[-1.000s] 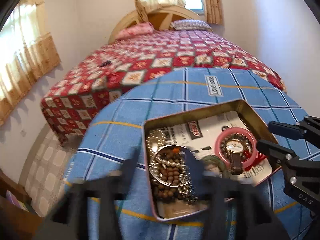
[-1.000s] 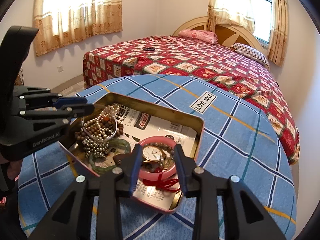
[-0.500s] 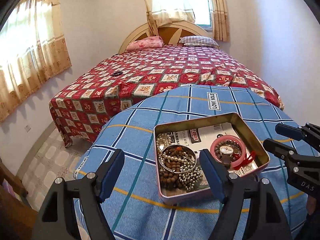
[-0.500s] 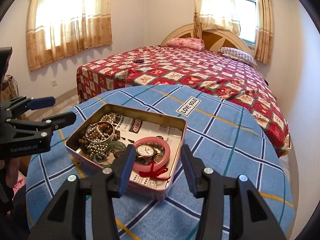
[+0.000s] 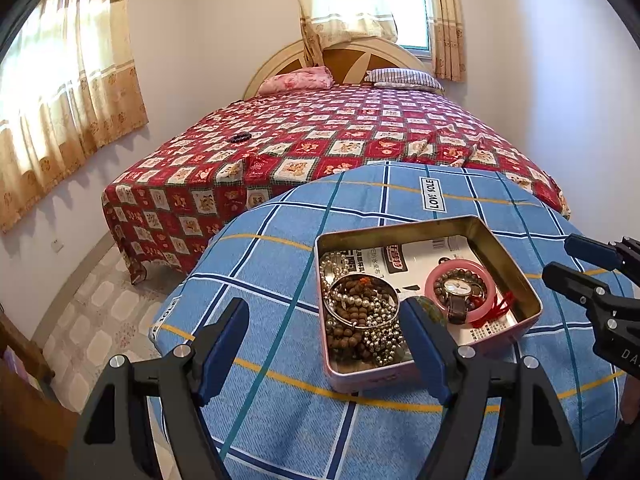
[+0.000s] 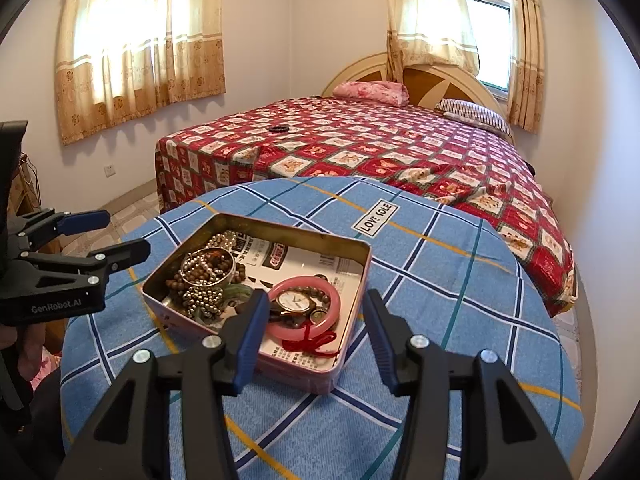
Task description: Organize jewelry
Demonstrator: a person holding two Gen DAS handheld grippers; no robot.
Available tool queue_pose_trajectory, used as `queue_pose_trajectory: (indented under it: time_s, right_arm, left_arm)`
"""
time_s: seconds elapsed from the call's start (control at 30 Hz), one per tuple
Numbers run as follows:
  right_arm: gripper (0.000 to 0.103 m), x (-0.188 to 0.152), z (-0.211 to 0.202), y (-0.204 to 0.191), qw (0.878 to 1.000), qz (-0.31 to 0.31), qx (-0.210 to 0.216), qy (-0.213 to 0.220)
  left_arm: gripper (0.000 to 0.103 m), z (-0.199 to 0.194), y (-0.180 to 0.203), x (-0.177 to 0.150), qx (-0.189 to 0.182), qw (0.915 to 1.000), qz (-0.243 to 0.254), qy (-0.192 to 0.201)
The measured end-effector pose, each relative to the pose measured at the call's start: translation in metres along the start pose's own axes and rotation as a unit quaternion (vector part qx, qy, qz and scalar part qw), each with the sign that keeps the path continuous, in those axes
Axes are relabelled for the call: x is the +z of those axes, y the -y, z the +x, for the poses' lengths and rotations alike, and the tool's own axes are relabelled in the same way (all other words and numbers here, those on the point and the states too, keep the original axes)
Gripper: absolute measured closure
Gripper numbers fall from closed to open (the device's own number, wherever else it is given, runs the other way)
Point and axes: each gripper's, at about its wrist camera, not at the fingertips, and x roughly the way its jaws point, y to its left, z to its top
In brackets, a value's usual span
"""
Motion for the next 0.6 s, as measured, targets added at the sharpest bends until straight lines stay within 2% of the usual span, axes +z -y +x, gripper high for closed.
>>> queue_pose_trajectory:
  time_s: [0.6]
  right_arm:
    - [0.046,0.0016,-0.0062,-0.0027,1.0,-0.003,-0.003,0.007]
  left_arm:
    - [0.025,-0.0057,-0.0023,0.001,0.001,1.0,-0.001,0.002]
